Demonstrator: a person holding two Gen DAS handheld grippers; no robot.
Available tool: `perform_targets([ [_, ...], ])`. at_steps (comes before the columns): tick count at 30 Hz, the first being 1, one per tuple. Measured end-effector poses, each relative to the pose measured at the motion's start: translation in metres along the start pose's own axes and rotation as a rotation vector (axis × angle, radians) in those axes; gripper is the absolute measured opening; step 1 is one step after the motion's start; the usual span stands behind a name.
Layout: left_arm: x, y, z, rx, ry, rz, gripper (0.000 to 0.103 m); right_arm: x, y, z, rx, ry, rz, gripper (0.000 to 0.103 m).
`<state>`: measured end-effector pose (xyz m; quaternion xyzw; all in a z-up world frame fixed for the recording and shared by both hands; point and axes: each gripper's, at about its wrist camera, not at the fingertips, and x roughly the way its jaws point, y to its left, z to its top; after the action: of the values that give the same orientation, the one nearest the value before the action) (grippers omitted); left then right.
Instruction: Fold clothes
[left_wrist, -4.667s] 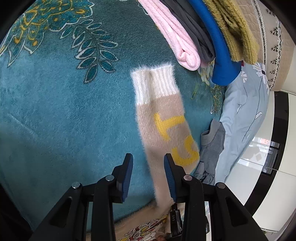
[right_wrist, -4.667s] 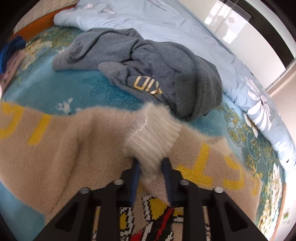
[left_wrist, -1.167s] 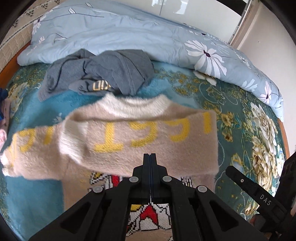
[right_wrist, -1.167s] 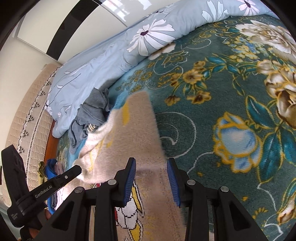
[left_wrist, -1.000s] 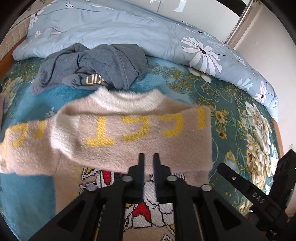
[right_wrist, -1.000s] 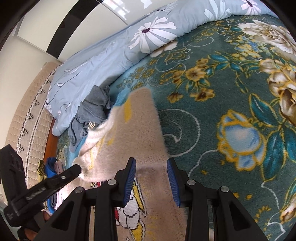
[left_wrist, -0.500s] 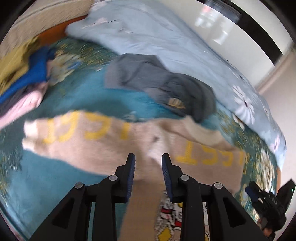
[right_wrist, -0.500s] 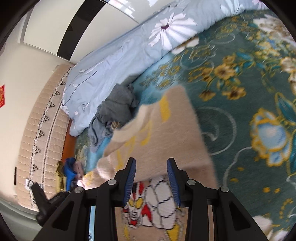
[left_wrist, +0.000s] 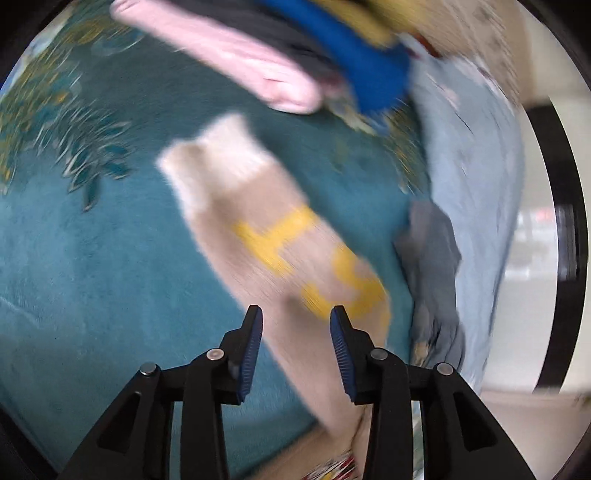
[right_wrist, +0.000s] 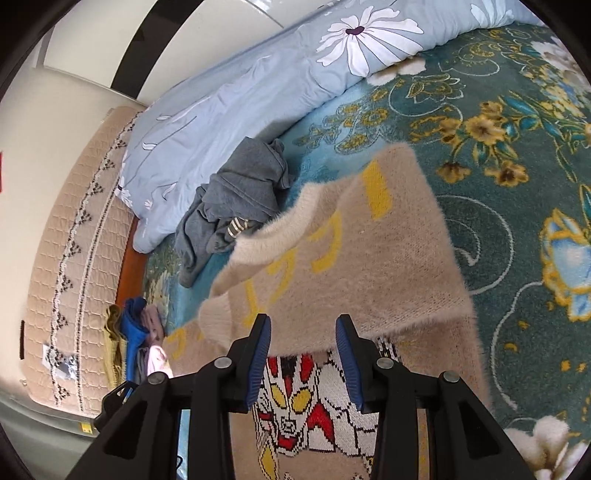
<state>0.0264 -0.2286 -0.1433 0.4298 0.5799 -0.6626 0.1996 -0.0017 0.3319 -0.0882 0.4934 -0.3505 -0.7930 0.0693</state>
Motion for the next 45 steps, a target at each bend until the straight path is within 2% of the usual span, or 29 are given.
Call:
perform_targets([
  [1, 0.003, 0.010, 0.006, -0.063, 0.004, -0.012, 0.045, 0.001, 0.002, -0.001, -0.005, 0.005, -0.008, 0.040],
  [4, 0.019, 0.036, 0.016, -0.220, 0.033, -0.038, 0.046, 0.005, 0.006, -0.005, -0.019, 0.019, -0.030, 0.040],
  [7, 0.027, 0.042, 0.021, -0.272, 0.012, -0.081, 0.044, 0.007, 0.011, -0.009, -0.027, 0.032, -0.039, 0.040],
  [9, 0.031, 0.036, 0.027, -0.227, 0.002, -0.070, 0.043, 0.010, 0.014, -0.010, -0.031, 0.039, -0.043, 0.040],
  [11, 0.035, 0.031, 0.032, -0.184, -0.006, -0.052, 0.038, 0.012, 0.017, -0.011, -0.035, 0.045, -0.047, 0.040],
  [12, 0.037, 0.033, 0.033, -0.182, -0.004, -0.040, 0.026, 0.012, 0.019, -0.010, -0.040, 0.045, -0.047, 0.040],
  [13, 0.039, 0.035, 0.034, -0.183, -0.001, -0.027, 0.019, 0.013, 0.021, -0.010, -0.044, 0.046, -0.047, 0.040],
  [16, 0.038, 0.035, 0.035, -0.158, -0.005, -0.033, 0.007, 0.014, 0.024, -0.010, -0.053, 0.049, -0.043, 0.040],
  [18, 0.035, 0.028, 0.037, -0.117, -0.015, -0.029, 0.006, 0.013, 0.024, -0.010, -0.055, 0.049, -0.035, 0.040],
  [22, 0.021, 0.013, 0.036, -0.056, -0.061, -0.080, 0.005, 0.013, 0.019, -0.013, -0.054, 0.051, -0.026, 0.040],
  [23, 0.014, 0.005, 0.035, -0.026, -0.079, -0.095, 0.005, 0.013, 0.018, -0.014, -0.052, 0.052, -0.024, 0.040],
  [26, -0.009, -0.035, 0.023, 0.168, -0.142, -0.125, 0.005, 0.012, 0.011, -0.015, -0.039, 0.053, -0.013, 0.040],
  [30, -0.045, -0.105, -0.033, 0.536, -0.208, -0.229, 0.005, 0.007, 0.003, -0.013, -0.031, 0.039, 0.005, 0.040],
  [33, -0.060, -0.147, -0.087, 0.767, -0.181, -0.324, 0.005, 0.003, -0.003, -0.010, -0.018, 0.026, 0.019, 0.040],
  [37, -0.060, -0.183, -0.166, 1.003, -0.082, -0.397, 0.005, -0.004, -0.014, -0.006, 0.004, 0.007, 0.037, 0.040],
  [40, -0.045, -0.197, -0.213, 1.095, -0.003, -0.389, 0.005, -0.009, -0.024, -0.006, 0.024, -0.004, 0.046, 0.040],
  [45, -0.008, -0.192, -0.274, 1.141, 0.128, -0.312, 0.005, -0.017, -0.045, -0.007, 0.074, -0.025, 0.056, 0.040],
])
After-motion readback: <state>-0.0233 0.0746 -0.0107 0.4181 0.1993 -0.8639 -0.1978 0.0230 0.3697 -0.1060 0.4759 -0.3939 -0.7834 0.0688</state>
